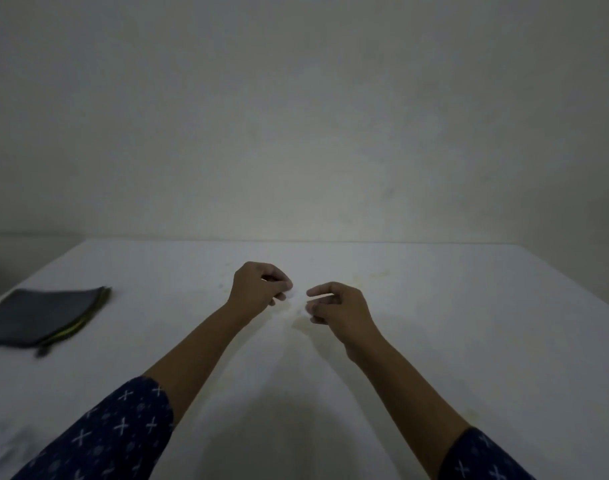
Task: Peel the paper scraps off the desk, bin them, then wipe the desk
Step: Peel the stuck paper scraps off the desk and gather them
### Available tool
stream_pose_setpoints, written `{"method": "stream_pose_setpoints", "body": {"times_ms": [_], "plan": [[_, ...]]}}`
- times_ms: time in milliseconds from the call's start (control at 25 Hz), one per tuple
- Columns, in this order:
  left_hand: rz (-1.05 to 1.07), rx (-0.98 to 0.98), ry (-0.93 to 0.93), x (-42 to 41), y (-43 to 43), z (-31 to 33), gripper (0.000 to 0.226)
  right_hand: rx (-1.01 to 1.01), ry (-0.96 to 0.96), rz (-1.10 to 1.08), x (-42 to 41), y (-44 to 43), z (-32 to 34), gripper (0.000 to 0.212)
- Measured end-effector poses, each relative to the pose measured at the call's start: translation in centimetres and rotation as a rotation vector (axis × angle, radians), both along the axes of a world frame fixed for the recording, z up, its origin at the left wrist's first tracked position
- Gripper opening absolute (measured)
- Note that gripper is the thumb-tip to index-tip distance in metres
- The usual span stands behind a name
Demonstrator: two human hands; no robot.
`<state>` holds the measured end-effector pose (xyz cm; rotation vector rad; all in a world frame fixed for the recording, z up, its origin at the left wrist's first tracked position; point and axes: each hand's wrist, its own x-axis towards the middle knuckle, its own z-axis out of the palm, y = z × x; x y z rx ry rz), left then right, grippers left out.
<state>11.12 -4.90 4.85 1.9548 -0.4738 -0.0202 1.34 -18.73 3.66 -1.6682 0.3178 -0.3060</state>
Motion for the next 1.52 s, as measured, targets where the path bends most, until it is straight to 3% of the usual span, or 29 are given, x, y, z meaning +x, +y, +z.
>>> {"method": "stream_pose_setpoints", "body": {"times_ms": [360,760,960,1080,1240,1400,1520], "plan": [[0.210,0.026,0.033,-6.9,18.8,-0.4,0.019,0.099,0.066,0.317,-2.5,14.7,-0.6,0.012],[0.448,0.052,-0.071,-11.0,33.1,-0.8,0.004,0.120,0.008,0.461,-2.2,28.1,-1.7,0.009],[0.514,0.082,-0.099,-11.2,35.1,-2.8,0.005,0.031,-0.003,0.410,-1.7,31.5,-3.1,0.004],[0.526,0.121,-0.139,-10.8,34.8,-3.7,0.009,-0.179,-0.034,0.319,-1.5,32.2,-4.0,0.003],[0.530,0.229,-0.159,-10.5,33.7,-5.1,0.018,-0.266,-0.087,0.272,-1.6,31.6,-3.8,0.012],[0.546,0.376,-0.355,-10.9,31.3,-5.1,0.028,-0.261,-0.105,0.257,-2.2,28.5,-3.0,0.009],[0.402,0.389,-0.478,-12.3,27.5,-4.9,0.036,-0.324,-0.104,0.211,-2.5,24.4,-2.8,0.007]]}}
